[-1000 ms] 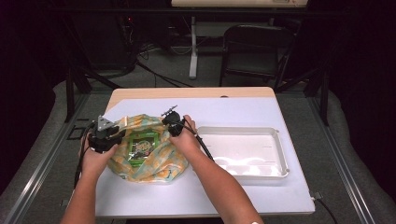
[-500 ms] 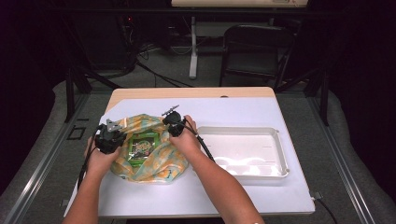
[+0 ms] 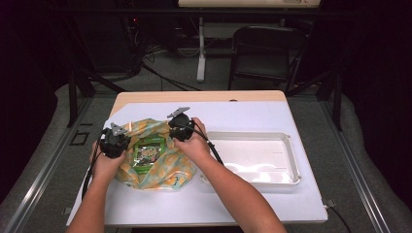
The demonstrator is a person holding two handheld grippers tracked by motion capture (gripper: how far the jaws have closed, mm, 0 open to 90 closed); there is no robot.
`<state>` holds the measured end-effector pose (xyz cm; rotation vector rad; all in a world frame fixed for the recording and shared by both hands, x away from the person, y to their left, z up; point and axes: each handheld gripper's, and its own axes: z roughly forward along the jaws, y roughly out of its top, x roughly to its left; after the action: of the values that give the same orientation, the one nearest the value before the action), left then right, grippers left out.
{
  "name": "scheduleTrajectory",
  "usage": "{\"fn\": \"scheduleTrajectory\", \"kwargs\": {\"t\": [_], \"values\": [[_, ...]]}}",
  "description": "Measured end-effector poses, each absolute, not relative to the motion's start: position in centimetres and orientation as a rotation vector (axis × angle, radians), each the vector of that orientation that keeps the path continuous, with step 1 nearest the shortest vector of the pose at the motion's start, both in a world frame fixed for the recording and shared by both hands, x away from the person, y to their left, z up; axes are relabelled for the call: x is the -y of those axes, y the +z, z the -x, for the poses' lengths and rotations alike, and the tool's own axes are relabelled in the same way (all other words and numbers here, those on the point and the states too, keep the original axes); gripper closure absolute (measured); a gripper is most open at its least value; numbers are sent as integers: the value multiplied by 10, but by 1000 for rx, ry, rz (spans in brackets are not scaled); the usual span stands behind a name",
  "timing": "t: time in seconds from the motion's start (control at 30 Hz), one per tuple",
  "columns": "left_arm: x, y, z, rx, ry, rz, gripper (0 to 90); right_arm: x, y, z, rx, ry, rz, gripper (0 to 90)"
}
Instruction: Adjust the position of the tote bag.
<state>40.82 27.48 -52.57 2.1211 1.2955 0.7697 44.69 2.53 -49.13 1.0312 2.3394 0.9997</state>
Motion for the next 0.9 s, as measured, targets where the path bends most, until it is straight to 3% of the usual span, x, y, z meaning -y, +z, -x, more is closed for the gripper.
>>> {"fn": "scheduleTrajectory", "kwargs": {"t": [0.3, 0.9], "values": [[-278, -532, -417, -1339, 783, -2094, 898, -35, -484, -434, -2306, 1059, -964, 605], [-279, -542, -425, -1353, 770, -2113, 892, -56, -527, -452, -2380, 901, -1044, 524]]}}
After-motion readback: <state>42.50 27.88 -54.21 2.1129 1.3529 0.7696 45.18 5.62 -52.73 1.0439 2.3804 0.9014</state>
